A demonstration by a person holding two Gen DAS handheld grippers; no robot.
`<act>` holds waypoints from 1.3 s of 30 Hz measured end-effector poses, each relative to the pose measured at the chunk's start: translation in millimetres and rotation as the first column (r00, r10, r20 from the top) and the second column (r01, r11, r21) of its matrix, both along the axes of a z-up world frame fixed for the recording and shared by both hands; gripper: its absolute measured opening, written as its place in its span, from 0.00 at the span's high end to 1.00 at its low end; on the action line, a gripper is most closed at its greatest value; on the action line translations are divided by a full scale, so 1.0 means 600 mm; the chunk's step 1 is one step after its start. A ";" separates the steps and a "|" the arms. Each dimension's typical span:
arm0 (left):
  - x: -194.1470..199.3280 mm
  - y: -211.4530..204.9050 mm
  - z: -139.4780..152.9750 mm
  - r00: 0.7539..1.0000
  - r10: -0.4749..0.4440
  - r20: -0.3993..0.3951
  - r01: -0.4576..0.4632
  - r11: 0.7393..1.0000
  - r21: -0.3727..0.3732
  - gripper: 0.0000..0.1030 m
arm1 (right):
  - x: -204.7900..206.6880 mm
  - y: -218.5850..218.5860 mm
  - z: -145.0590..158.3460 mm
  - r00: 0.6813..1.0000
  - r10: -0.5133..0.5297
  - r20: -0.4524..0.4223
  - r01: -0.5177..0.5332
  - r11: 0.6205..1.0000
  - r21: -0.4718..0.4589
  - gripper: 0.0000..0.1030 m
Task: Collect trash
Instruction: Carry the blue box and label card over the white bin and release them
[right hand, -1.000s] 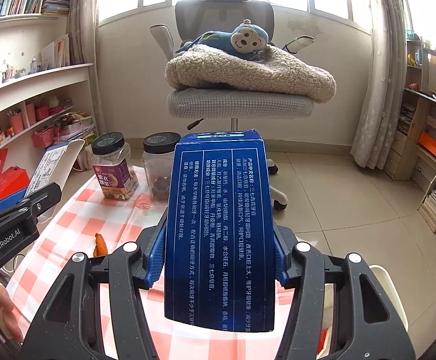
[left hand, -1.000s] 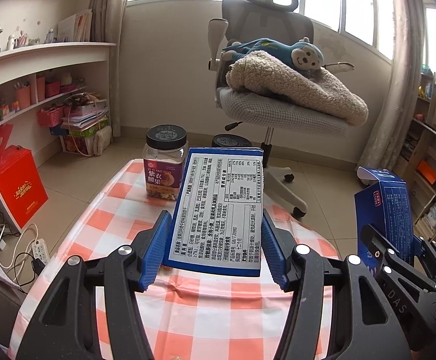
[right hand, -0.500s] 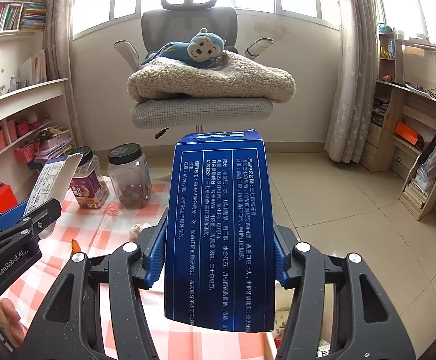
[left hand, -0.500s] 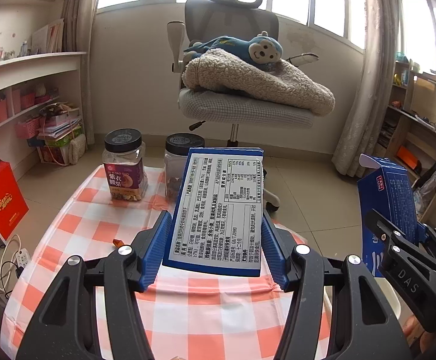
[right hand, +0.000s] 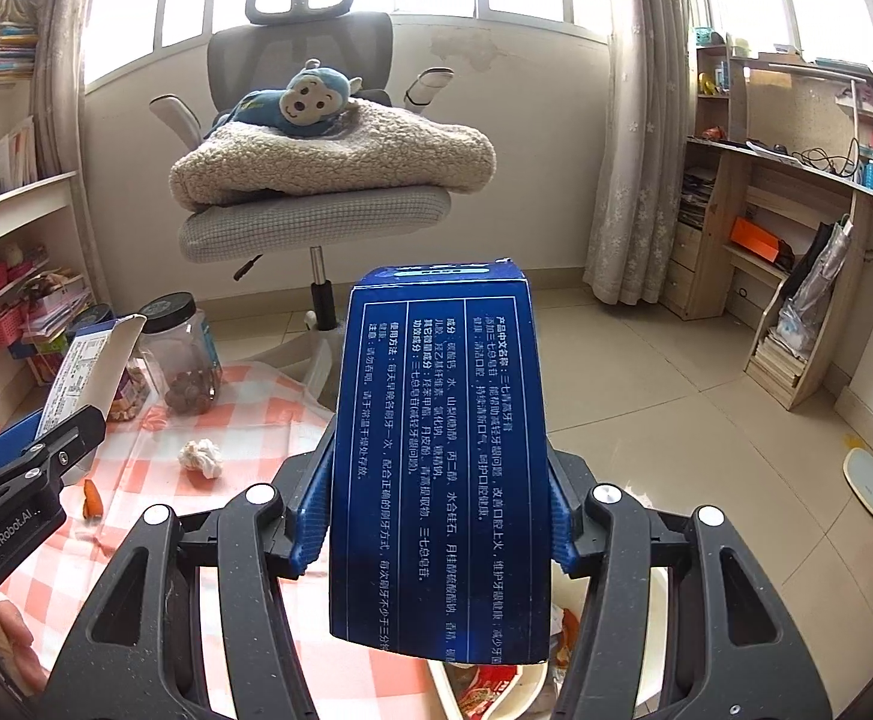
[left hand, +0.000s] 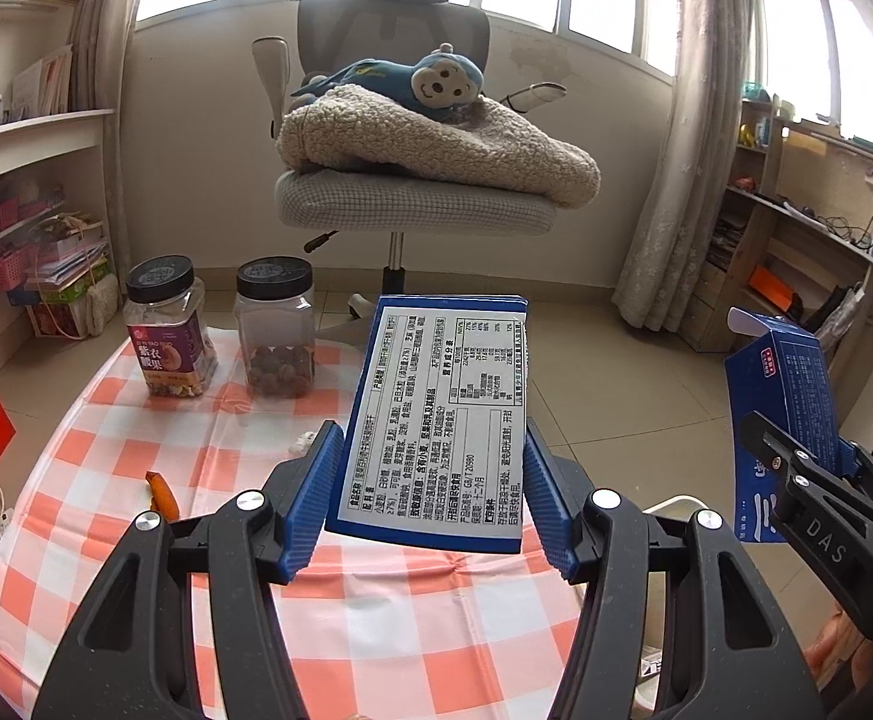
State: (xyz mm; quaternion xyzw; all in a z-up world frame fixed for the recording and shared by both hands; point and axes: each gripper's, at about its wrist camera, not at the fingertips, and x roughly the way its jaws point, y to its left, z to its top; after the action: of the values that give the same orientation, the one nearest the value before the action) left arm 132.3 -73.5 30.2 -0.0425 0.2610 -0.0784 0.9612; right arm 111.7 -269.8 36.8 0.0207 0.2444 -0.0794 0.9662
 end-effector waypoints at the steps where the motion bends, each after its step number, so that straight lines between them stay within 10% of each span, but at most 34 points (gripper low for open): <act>1: 0.000 -0.008 -0.001 1.000 -0.009 -0.003 0.009 1.000 -0.002 0.44 | -0.001 -0.009 -0.002 1.000 -0.011 -0.005 0.011 1.000 0.001 0.48; 39: 0.006 -0.314 -0.094 0.916 -0.362 -0.174 0.359 0.932 -0.052 0.43 | -0.077 -0.268 -0.035 0.942 -0.332 -0.045 0.334 0.941 0.055 0.15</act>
State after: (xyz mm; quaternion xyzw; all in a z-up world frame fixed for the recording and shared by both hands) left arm 135.8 -261.7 -26.5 -0.0099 0.3498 -0.2525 0.9021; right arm 65.6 -430.8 15.9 0.0902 0.2566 -0.2344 0.9333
